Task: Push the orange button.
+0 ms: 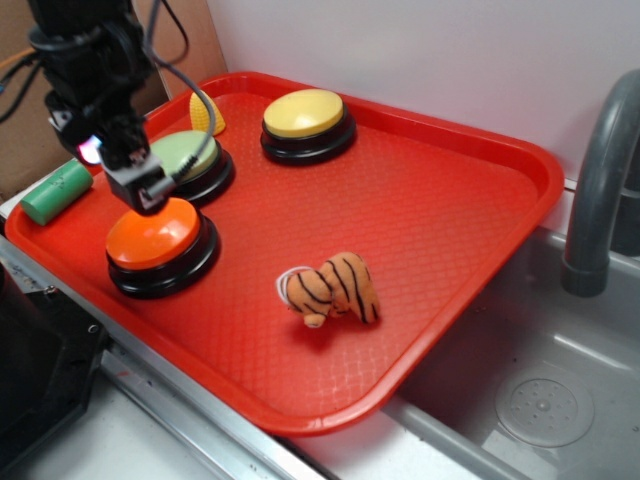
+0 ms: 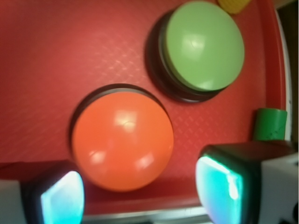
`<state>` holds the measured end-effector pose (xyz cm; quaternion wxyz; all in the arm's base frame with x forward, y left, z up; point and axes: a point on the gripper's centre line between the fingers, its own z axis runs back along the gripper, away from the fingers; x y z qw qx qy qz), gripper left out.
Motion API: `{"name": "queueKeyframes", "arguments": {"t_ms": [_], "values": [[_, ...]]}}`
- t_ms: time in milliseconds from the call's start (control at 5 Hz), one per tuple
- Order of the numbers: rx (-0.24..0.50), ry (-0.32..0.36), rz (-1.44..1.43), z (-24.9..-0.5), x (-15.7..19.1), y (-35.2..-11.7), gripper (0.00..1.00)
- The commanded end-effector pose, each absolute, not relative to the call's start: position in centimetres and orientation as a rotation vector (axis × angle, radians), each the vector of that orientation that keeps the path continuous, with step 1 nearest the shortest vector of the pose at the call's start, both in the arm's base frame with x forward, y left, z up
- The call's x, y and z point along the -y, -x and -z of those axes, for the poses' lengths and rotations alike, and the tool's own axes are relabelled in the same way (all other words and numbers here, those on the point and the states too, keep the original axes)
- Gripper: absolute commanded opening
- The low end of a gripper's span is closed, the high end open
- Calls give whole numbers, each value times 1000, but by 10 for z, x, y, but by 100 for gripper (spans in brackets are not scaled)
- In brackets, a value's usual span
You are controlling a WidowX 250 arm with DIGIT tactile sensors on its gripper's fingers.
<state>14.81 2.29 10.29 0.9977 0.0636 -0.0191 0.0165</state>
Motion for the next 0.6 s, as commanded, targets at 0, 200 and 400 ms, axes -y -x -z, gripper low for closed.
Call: {"name": "queueKeyframes", "arguments": {"t_ms": [0, 200, 400], "values": [[55, -150, -64, -122, -21, -162, 100], [28, -125, -91, -124, -23, -161, 100], [-1, -109, -63, -128, -24, -161, 100]]}}
